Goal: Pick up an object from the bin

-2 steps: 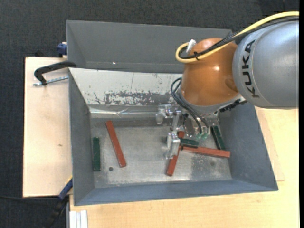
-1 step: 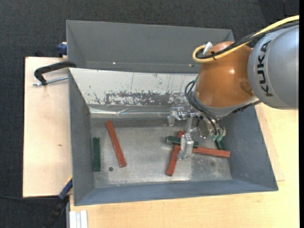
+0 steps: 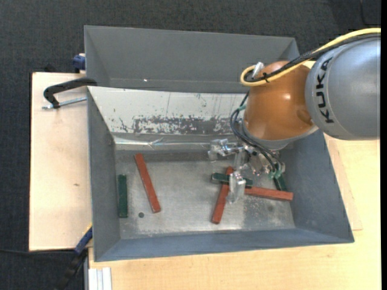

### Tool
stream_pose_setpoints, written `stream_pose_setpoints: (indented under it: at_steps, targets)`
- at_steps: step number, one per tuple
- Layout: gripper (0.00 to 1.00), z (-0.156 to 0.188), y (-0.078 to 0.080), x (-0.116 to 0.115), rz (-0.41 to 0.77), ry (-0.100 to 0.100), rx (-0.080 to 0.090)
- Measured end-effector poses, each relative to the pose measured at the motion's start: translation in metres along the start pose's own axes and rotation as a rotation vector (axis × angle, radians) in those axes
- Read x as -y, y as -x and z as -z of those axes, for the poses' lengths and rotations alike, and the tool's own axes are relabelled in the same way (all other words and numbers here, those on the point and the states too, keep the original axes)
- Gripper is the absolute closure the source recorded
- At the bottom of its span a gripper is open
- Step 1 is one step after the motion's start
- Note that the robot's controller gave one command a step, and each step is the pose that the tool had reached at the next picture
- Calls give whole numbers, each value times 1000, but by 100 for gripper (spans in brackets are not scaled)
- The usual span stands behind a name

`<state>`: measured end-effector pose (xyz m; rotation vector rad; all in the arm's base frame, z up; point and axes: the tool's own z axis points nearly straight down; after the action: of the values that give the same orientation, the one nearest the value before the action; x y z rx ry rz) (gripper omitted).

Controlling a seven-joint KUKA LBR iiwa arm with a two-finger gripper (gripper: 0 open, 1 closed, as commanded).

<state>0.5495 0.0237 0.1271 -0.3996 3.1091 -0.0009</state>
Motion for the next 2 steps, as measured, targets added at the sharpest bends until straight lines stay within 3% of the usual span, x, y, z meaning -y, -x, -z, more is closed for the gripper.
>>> stream_pose_setpoints:
  at_steps: [1,2]
  targets:
    - [0,-60,-24,21,169,3,-8]
    - [100,-56,4,14,468,4,-2]
